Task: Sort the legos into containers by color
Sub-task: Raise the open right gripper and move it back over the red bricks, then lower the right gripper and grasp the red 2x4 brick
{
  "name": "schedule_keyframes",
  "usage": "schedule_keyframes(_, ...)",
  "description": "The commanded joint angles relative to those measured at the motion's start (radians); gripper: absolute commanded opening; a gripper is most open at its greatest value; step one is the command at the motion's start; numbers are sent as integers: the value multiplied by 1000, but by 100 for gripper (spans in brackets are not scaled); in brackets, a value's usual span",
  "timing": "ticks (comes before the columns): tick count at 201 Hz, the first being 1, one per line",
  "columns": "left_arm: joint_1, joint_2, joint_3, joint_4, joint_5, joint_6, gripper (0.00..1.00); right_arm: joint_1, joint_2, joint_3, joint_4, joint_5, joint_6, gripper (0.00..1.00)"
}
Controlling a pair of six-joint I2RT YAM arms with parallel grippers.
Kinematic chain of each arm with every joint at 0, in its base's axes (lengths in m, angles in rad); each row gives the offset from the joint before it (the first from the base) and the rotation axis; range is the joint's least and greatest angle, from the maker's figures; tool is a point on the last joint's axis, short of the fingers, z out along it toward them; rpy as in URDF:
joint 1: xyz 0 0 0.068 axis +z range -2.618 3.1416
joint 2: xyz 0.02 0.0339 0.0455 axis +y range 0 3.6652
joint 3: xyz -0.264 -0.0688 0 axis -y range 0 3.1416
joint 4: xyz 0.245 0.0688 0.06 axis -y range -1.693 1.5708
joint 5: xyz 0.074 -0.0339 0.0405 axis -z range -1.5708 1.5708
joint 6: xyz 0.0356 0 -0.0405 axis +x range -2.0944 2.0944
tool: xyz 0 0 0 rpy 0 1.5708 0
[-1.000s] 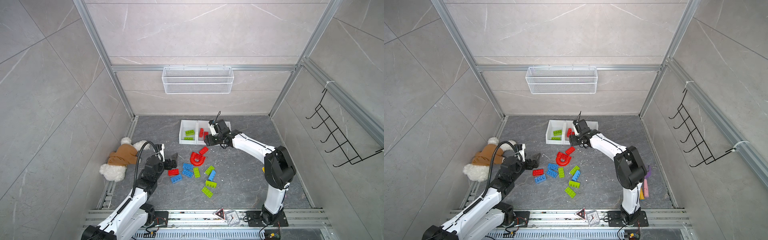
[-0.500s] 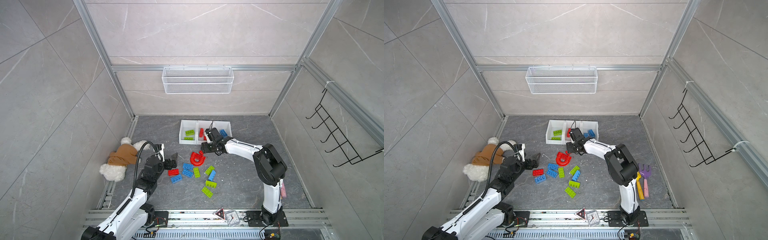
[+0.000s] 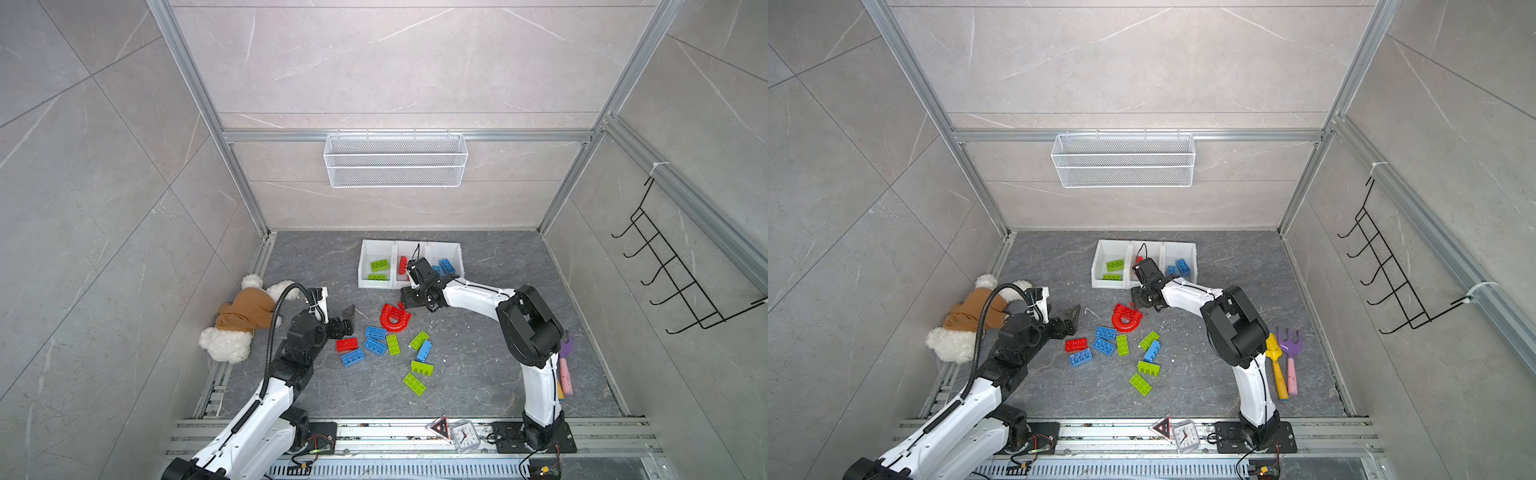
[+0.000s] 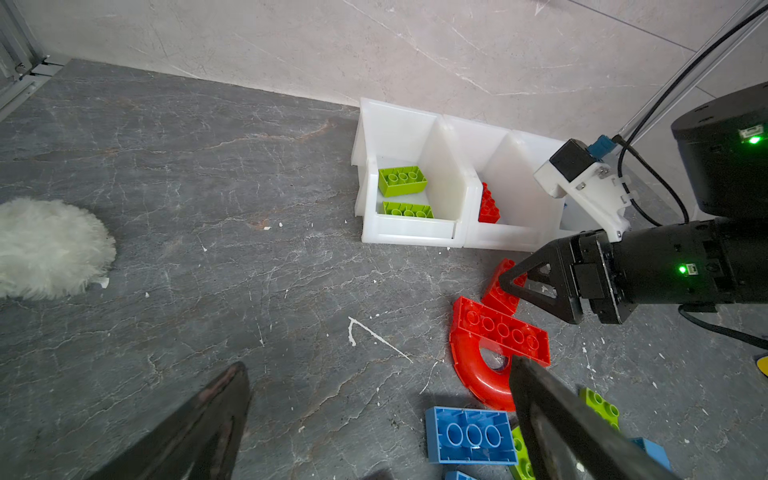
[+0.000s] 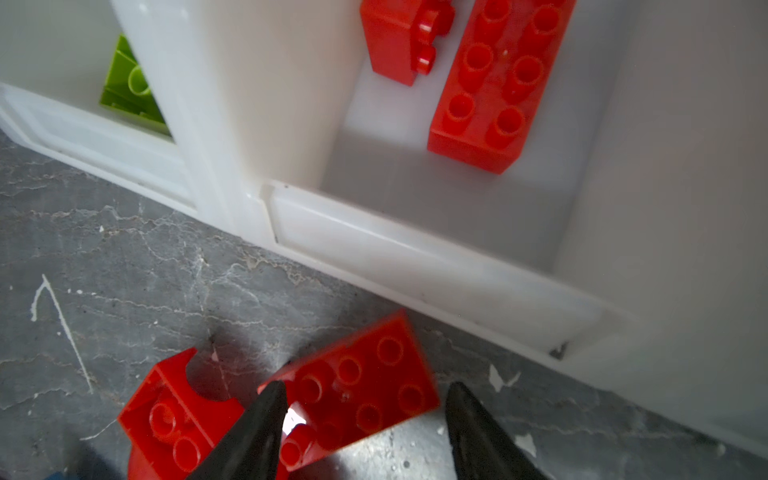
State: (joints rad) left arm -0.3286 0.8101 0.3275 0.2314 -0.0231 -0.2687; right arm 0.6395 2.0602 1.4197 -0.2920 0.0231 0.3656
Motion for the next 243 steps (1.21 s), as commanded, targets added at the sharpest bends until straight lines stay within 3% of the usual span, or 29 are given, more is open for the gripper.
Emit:
schedule_keyframes(1,2,-11,27,22,2,8,100,5,18,4,-42,26,-17,63)
schedule_keyframes(83,1,-9,24,26,3,6,100,-9,-78,-121,-59,65,-40,64)
schedule_keyframes(133,2,-2,24,31,8,2,100,-33,-219,-277,-72,87,-36,65)
schedule_keyframes(167,1,13,24,43,19,-3,100,-32,-323,-355,-104,90,-32,71)
schedule_keyframes(199,2,27,25,50,23,-6,100,-24,-379,-365,-106,19,-116,81)
schedule_keyframes(243,2,29,26,49,23,-3,100,-12,-335,-316,-135,-6,-254,86)
